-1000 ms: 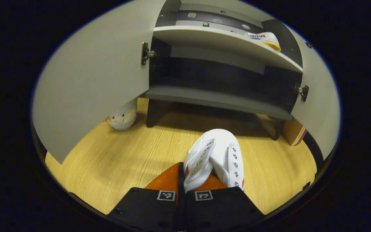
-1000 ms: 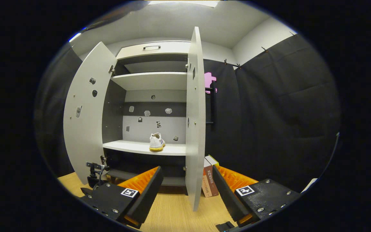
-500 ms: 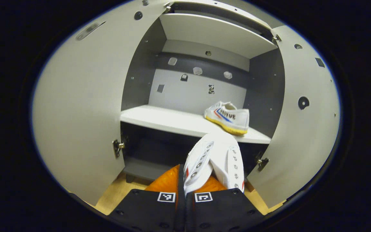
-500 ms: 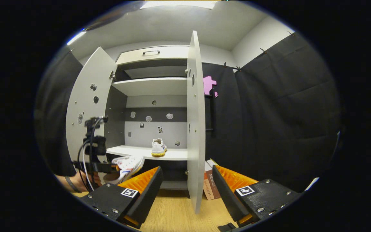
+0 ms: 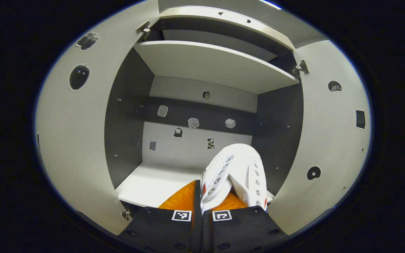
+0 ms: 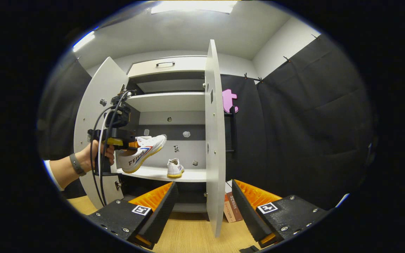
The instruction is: Grab one shoe with the right hand and put it into the shoe cabinet, grab the other shoe with the left hand and put it into the shoe cabinet; then close the right door with the right hand and the left door with the left hand.
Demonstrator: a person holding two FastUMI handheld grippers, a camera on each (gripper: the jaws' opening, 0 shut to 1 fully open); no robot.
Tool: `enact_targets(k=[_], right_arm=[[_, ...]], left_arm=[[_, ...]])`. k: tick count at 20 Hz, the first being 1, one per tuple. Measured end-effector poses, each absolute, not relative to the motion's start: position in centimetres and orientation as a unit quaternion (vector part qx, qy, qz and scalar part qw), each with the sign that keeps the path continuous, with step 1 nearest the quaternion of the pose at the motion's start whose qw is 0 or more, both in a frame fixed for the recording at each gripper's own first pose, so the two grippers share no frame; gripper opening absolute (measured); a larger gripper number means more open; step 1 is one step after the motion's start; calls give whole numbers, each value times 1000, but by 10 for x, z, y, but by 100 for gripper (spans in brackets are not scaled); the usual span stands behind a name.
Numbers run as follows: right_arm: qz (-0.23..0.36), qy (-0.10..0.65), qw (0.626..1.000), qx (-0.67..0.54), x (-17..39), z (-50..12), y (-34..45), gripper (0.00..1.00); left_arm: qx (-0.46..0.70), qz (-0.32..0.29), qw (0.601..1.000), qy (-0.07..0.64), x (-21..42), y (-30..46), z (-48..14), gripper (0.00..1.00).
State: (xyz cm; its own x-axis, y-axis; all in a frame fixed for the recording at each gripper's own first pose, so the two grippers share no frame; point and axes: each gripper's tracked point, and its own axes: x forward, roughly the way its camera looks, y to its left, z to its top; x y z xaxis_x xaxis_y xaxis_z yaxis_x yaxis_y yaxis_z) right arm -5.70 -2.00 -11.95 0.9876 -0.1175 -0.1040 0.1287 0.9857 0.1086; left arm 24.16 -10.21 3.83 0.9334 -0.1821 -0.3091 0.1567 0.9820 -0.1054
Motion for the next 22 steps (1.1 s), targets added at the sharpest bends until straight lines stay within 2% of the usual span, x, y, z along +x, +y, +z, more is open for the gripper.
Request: enact_targets(k=[1, 3, 7, 11, 12, 13, 14, 16, 18, 21, 22], right_arm=[[-63, 47, 995, 57, -59, -116, -22, 91], [-70, 46, 995, 53, -61, -116, -26, 94], [-90, 56, 993, 46, -62, -120, -36, 94], [-107, 68, 991, 42, -61, -127, -46, 94], [-108, 71, 991, 45, -61, -130, -46, 90], [-108, 74, 990, 48, -60, -131, -46, 98], [-107, 76, 990, 49, -59, -134, -46, 96], [-106, 76, 990, 49, -58, -134, -46, 94], [-101, 73, 991, 49, -58, -133, -45, 94], [-97, 68, 992, 45, -59, -130, -45, 94], [-96, 67, 992, 45, -59, -129, -46, 91]], left_arm=[[-34, -71, 982, 173, 258, -90, 26, 7], [-20, -35, 981, 188, 294, -71, 0, 7], [-3, 14, 968, 251, 347, -47, -62, 7], [-2, 44, 953, 299, 365, -37, -97, 7], [0, 45, 952, 303, 368, -38, -98, 7], [8, 48, 951, 307, 368, -37, -99, 8], [19, 47, 948, 315, 367, -36, -100, 8], [26, 51, 946, 319, 368, -37, -102, 12], [27, 72, 943, 323, 365, -27, -106, 29], [1, 73, 943, 324, 357, -25, -103, 32], [-4, 70, 945, 320, 357, -25, -101, 36]])
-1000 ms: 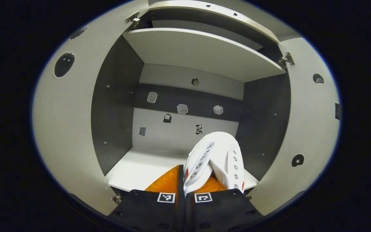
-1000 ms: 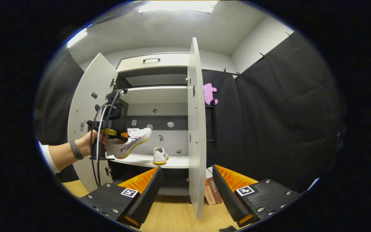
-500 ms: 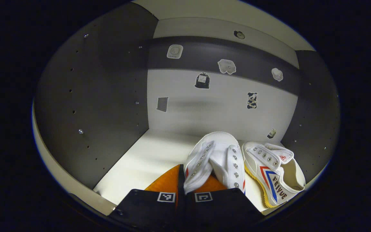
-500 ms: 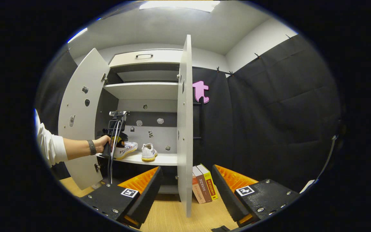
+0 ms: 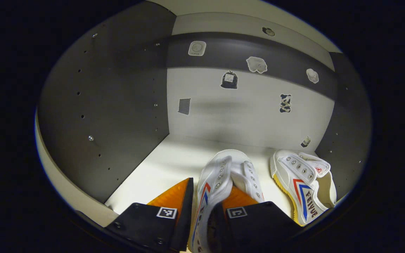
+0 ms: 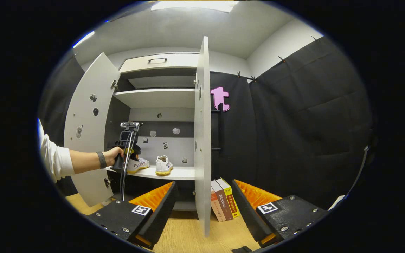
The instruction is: Grab one shoe with the right hand and put it into the shoe cabinet, grab the other shoe with the left hand and put it into the shoe cabinet; then close the right door with the right hand and the left door with the left hand.
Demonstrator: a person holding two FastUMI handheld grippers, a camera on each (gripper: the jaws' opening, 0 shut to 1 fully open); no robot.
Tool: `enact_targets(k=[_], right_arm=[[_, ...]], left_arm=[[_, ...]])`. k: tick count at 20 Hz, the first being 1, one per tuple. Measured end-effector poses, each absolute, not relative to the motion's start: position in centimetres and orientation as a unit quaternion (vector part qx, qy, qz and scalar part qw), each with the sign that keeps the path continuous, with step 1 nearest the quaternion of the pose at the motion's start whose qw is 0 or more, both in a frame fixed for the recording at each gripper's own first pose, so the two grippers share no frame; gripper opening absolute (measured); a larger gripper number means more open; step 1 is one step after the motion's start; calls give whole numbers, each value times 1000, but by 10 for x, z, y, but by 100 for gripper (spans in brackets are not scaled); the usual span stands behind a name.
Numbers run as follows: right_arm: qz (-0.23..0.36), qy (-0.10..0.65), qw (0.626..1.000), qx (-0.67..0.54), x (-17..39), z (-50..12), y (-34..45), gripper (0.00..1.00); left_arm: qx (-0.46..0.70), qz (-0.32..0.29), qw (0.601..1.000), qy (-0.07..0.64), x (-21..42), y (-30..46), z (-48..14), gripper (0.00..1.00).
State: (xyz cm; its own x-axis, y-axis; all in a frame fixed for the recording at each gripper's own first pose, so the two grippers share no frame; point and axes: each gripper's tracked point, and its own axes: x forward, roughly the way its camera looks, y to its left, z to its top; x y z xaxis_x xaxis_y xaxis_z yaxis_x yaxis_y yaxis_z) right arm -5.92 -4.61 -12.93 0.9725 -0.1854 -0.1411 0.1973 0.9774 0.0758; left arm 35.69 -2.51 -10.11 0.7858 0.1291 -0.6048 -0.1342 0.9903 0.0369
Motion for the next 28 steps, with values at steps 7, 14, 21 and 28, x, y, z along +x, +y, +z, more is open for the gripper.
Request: enact_targets(k=[7, 14, 21, 28], right_arm=[[-86, 60, 993, 60, -62, -127, -49, 94], [-71, 55, 993, 72, -62, -128, -55, 94], [-72, 55, 993, 77, -60, -138, -71, 94], [-85, 63, 991, 79, -45, -148, -99, 94]], left_arm=[[10, 47, 961, 273, 320, -25, -68, 79], [-20, -11, 988, 151, 239, -36, 4, 95], [-25, -63, 993, 92, 112, -38, 28, 95], [-33, -52, 992, 110, 13, -30, -20, 99]])
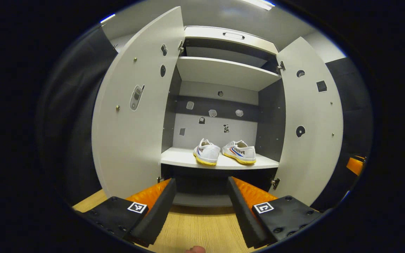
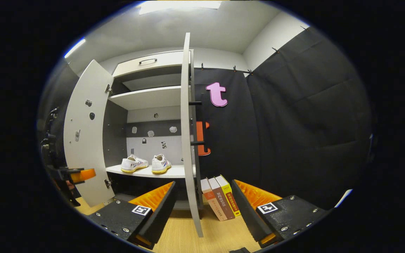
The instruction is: Grab one shoe with the right hand and put it into the shoe cabinet, grab the other shoe with the left hand and put it into the shoe cabinet; then close the right door with the right hand and the left door with the left hand.
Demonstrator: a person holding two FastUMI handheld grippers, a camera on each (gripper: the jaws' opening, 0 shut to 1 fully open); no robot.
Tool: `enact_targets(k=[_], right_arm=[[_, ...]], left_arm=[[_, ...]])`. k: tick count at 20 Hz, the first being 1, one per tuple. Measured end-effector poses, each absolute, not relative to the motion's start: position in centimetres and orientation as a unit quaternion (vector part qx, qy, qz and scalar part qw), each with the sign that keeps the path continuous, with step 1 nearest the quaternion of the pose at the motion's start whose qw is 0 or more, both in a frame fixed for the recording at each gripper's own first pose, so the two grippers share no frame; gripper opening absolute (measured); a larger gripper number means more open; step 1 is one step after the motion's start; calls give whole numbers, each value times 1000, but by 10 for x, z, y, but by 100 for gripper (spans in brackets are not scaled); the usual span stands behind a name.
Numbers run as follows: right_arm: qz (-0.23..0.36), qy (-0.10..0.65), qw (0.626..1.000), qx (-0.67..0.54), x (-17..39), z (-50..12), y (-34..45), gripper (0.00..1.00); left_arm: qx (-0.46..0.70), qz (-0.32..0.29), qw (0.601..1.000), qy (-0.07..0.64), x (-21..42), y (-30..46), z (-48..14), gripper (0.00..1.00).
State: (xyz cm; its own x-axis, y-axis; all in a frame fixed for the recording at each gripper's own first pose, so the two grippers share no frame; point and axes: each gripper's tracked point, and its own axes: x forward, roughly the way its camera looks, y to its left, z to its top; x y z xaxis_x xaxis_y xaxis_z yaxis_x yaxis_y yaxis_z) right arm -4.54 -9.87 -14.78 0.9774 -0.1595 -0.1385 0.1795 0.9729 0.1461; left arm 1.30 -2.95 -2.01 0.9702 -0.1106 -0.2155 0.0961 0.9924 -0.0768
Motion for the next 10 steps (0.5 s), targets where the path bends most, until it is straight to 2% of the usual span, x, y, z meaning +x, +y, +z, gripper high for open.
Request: enact_targets(k=[1, 2, 10], right_arm=[[-88, 53, 992, 73, -38, -139, -110, 94], [-89, 42, 993, 66, -29, -128, -122, 94], [-105, 8, 994, 38, 52, -70, -204, 94]], left_arm=[[-37, -52, 992, 113, 4, -29, -23, 99], [-36, -50, 992, 111, -2, -27, -23, 94], [-28, -45, 996, 72, -19, -24, 1, 94]])
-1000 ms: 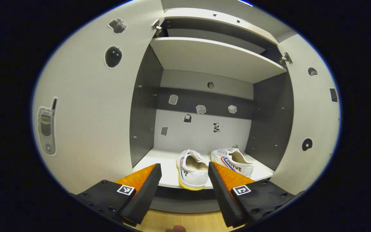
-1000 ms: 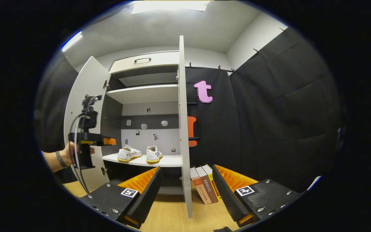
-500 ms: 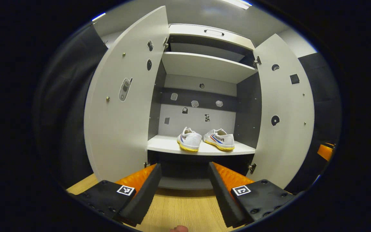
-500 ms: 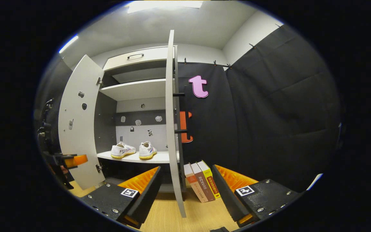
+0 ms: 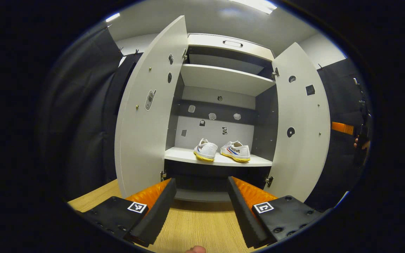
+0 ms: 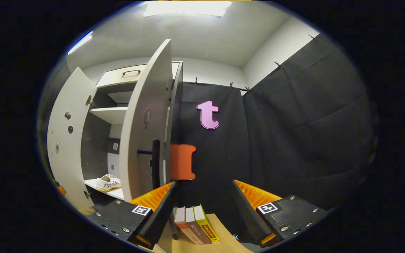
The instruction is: Grab one shoe with the right hand and put it into the shoe cabinet, grab the other shoe with the left hand and put it into the shoe cabinet; then close the right door with the right hand and the left door with the left hand.
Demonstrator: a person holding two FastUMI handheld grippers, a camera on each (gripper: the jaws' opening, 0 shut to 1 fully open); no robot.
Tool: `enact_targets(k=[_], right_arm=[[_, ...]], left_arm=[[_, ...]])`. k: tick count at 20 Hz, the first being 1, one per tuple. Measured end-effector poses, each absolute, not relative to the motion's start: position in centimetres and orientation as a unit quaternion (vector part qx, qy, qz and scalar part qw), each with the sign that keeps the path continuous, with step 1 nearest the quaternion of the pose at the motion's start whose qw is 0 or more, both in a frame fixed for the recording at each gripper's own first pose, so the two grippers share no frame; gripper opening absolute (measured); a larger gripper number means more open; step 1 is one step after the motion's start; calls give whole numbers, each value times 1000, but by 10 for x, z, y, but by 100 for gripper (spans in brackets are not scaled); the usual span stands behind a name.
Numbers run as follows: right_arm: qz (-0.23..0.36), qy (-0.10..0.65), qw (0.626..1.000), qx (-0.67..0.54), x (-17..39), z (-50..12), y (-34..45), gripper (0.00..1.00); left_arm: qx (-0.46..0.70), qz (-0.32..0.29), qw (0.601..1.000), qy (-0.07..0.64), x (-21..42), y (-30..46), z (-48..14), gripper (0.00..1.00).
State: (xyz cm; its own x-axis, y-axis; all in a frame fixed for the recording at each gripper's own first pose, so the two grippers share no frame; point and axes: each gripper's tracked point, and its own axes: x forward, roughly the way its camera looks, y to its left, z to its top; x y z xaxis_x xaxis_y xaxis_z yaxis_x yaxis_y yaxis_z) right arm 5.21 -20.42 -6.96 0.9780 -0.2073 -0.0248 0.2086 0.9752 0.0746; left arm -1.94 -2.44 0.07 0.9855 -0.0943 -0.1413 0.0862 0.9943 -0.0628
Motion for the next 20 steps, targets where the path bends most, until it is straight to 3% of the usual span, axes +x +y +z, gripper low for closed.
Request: enact_targets(k=[3, 11, 20], right_arm=[[-100, 10, 994, 44, 68, -67, -207, 98], [-64, 16, 997, 30, 77, -66, -174, 88], [12, 32, 998, 51, 76, -64, -90, 87]], left_arm=[[-22, -43, 996, 76, -19, -23, 1, 94], [-16, -51, 995, 82, -19, -26, -5, 94], [-28, -62, 994, 91, -18, -22, -13, 94]])
